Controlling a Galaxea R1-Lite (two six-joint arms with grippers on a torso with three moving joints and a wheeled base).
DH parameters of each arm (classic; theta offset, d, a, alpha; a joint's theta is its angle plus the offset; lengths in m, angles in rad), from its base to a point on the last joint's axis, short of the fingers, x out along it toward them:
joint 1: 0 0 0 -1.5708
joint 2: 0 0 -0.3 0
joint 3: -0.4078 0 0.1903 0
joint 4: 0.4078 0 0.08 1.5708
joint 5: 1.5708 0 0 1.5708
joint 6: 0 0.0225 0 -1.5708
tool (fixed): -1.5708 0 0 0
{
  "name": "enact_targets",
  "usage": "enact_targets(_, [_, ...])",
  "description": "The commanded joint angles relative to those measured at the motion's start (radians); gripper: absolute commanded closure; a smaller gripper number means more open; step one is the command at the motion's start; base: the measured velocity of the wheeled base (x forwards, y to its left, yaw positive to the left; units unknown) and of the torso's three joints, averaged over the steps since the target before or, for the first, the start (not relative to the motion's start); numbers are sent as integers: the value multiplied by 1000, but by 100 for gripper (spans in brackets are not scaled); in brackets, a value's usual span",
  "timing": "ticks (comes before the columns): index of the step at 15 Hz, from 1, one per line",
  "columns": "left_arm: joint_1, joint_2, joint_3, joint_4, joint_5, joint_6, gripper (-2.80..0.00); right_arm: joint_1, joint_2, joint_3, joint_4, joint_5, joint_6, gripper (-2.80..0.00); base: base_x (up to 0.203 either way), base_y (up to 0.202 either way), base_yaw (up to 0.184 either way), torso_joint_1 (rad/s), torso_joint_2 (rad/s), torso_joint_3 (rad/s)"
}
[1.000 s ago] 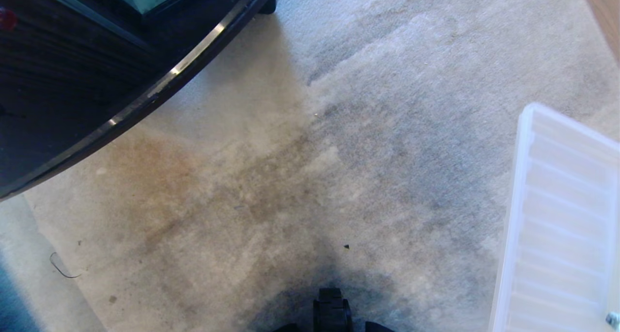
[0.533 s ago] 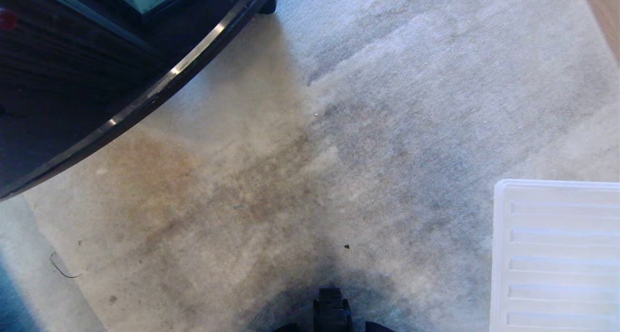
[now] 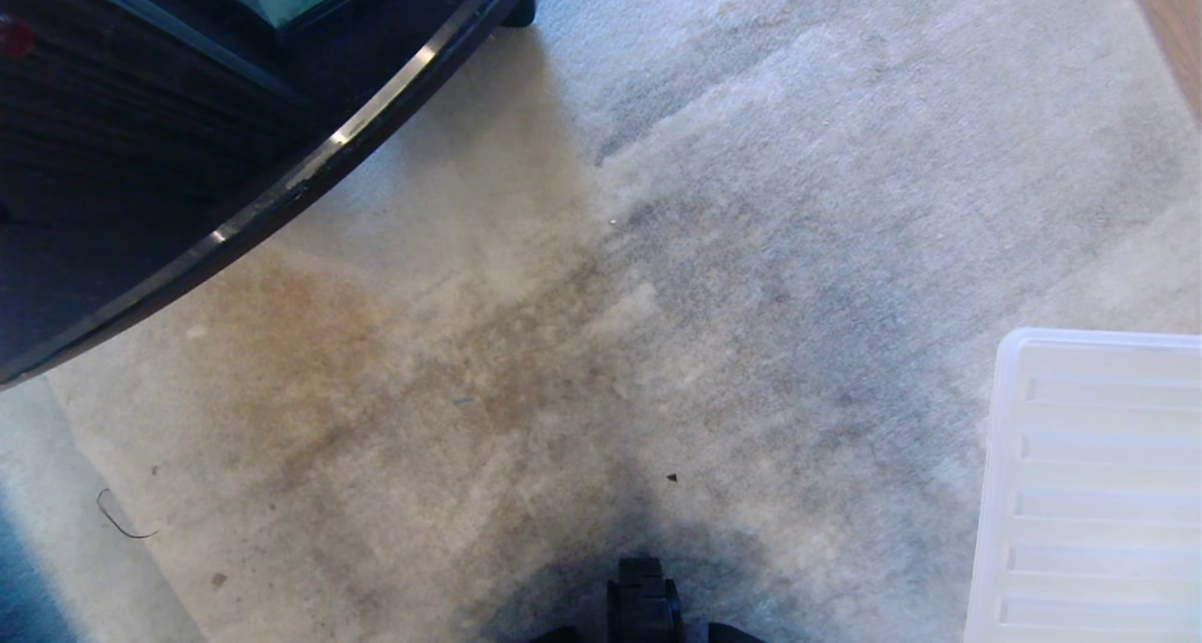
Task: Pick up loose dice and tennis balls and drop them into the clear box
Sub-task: Close the lid
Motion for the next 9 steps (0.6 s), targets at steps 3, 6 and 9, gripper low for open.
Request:
enact_targets(3, [0, 0, 0, 0, 2, -2, 0, 0, -2, 1, 4, -2, 1, 0, 0, 0, 0, 0, 0, 0])
enact_targets(6, [0, 0, 0, 2, 11, -36, 0, 0, -2, 1, 4, -1, 3, 0, 0, 0, 0, 0, 0, 0])
enact_targets(9, [0, 0, 0, 3, 34, -76, 0, -2, -2, 1, 4, -1, 3, 0, 0, 0, 0, 1, -1, 15])
